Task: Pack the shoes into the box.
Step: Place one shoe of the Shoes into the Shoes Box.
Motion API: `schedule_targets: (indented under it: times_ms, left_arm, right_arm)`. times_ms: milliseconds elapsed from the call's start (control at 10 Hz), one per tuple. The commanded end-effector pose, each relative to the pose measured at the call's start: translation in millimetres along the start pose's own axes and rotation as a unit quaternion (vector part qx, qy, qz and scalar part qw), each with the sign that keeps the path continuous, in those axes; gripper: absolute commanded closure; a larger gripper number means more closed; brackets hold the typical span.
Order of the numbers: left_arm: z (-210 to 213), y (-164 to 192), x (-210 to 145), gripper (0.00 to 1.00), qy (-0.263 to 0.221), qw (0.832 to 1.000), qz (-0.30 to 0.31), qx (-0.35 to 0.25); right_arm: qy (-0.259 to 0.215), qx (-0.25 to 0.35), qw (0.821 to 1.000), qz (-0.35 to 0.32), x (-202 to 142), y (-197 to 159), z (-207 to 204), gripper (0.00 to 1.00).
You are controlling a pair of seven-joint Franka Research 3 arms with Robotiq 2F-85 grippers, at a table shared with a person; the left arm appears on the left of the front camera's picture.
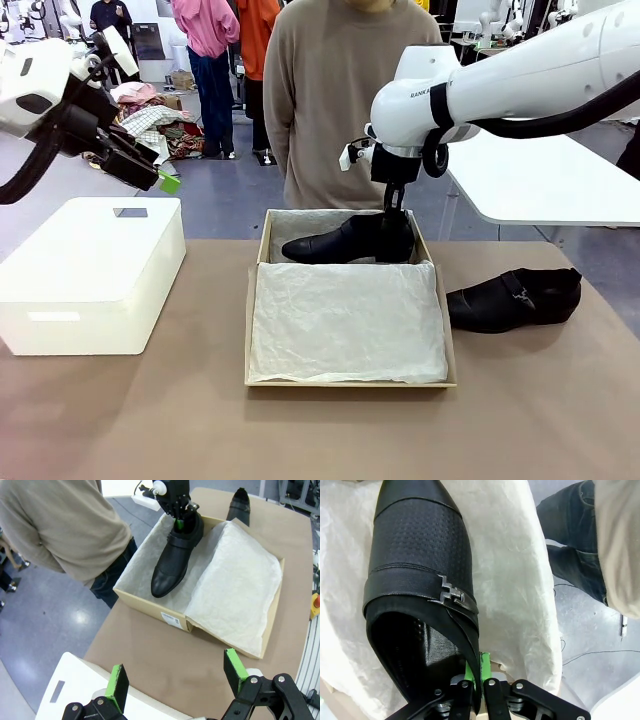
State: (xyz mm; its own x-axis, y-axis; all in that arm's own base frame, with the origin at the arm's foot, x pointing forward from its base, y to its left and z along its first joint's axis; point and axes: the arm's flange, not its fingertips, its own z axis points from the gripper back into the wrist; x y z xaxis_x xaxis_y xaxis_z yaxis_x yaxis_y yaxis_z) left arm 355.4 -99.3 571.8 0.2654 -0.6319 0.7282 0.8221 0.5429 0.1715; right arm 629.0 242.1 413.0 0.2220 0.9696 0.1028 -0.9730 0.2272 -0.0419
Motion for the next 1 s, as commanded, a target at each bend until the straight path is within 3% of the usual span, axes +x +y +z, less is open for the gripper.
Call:
schedule_targets:
  times_ms: [0,200,700,900]
  left_arm:
    - [0,1,-1,0.00,-0.007,1.000,-0.004,-0.008]
    - [0,1,-1,0.00,-0.007,1.000,-0.004,-0.008]
    - [0,1,-1,0.00,-0.007,1.000,-0.004,-0.008]
    - [0,1,-1,0.00,-0.007,1.000,-0.004,-0.008]
  right_arm:
    - [-0.017,-0.004,1.000,0.016,-4,2,-1,1.00]
    - [-0.018,0.004,1.000,0.018,-4,0,-2,0.97]
    - [-0.033,0.019,0.999,0.026,-5,2,11,0.02]
    - [-0.039,0.021,0.999,0.028,-6,5,24,0.00]
